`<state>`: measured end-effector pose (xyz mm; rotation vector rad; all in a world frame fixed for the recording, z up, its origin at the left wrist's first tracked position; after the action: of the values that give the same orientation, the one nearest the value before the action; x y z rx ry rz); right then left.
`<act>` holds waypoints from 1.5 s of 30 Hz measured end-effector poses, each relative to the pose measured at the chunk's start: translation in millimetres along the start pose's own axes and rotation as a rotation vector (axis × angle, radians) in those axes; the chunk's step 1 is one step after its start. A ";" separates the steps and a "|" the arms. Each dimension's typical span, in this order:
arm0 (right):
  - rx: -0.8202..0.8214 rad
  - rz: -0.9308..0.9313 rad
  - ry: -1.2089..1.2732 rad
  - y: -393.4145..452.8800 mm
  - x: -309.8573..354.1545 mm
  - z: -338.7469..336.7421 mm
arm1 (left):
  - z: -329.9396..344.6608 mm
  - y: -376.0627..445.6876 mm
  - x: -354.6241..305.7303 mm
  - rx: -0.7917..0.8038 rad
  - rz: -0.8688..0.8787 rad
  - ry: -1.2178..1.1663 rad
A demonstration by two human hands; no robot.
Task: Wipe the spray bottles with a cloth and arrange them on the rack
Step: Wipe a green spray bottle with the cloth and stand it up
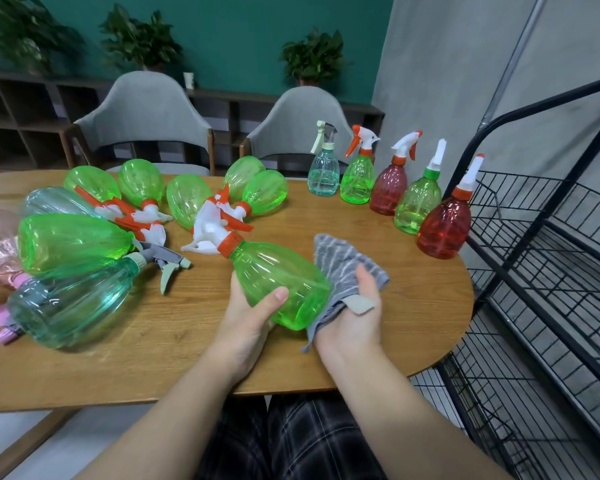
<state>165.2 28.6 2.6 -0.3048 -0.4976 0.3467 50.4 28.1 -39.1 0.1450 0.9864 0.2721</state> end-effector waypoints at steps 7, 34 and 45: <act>0.069 0.166 -0.190 8.1 -8.4 0.0 | -3.3 1.8 0.5 -0.032 0.033 0.023; -0.168 0.178 -0.484 -17.0 35.5 -4.3 | -6.6 3.2 0.0 -0.023 0.028 0.027; 0.157 -0.387 -1.283 2.0 16.7 32.5 | -5.7 0.7 -0.2 0.073 -0.060 0.004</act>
<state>161.8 43.4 35.9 0.2214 -1.7505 0.1609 45.4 28.7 -42.0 0.1811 1.0034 0.1813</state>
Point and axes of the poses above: each hand's wrist, its own y-axis towards the middle knuckle, its own z-axis out of the palm, x = y × z, the point moved 3 cm from there along y, towards the middle knuckle, and after that the axes turned 10 degrees about z, right-handed, at the moved point
